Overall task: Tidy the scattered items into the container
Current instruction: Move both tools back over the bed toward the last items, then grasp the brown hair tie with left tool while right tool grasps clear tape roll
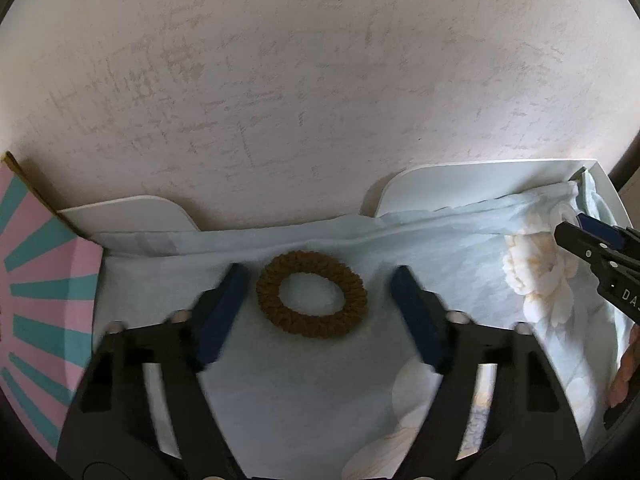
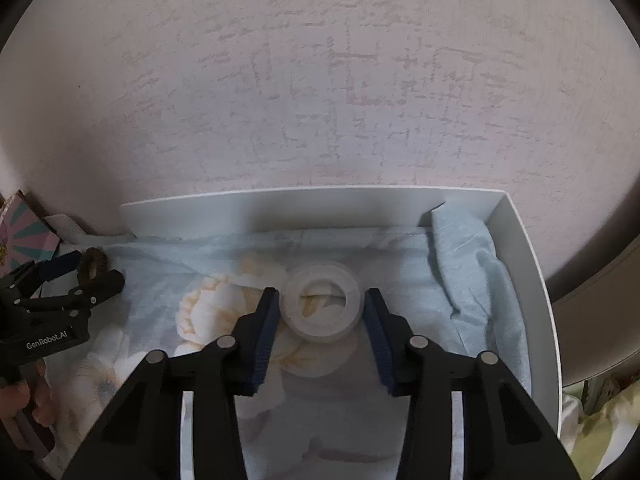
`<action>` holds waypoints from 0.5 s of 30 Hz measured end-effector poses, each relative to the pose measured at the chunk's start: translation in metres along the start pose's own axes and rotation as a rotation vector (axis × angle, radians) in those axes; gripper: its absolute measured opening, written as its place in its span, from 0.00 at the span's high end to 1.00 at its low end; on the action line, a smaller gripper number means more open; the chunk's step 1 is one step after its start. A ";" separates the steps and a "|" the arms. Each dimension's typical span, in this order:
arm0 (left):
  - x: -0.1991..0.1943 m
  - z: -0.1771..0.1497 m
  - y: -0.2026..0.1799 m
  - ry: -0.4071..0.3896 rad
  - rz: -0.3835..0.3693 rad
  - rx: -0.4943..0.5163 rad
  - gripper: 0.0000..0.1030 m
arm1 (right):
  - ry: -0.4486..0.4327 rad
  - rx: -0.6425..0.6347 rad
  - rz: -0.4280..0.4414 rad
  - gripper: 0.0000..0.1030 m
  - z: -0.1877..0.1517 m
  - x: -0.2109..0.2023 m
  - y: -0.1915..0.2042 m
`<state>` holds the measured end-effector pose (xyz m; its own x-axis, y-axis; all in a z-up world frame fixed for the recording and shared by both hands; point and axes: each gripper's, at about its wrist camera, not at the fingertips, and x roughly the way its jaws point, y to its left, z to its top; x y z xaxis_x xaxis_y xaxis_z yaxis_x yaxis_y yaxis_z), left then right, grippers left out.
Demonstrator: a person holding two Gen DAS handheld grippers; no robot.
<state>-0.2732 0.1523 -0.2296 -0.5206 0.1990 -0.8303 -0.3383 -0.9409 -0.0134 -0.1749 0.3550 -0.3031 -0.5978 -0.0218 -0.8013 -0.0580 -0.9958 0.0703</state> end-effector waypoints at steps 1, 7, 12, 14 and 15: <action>-0.001 0.000 -0.002 0.000 -0.005 0.009 0.49 | -0.005 -0.002 0.002 0.61 0.000 -0.002 0.000; -0.004 -0.002 -0.010 -0.001 -0.022 0.024 0.78 | -0.023 -0.020 0.006 0.62 -0.001 -0.011 0.007; -0.006 -0.005 -0.008 -0.005 -0.023 0.010 0.86 | -0.034 -0.038 0.004 0.61 -0.004 -0.018 0.013; -0.009 -0.007 -0.007 -0.008 -0.014 0.017 0.87 | -0.040 -0.048 0.000 0.61 -0.006 -0.022 0.015; -0.011 -0.007 -0.007 -0.013 -0.008 0.021 0.87 | -0.042 -0.050 0.000 0.61 -0.006 -0.024 0.016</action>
<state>-0.2593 0.1552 -0.2249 -0.5277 0.2100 -0.8231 -0.3590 -0.9333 -0.0079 -0.1567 0.3393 -0.2865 -0.6312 -0.0193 -0.7753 -0.0186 -0.9990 0.0401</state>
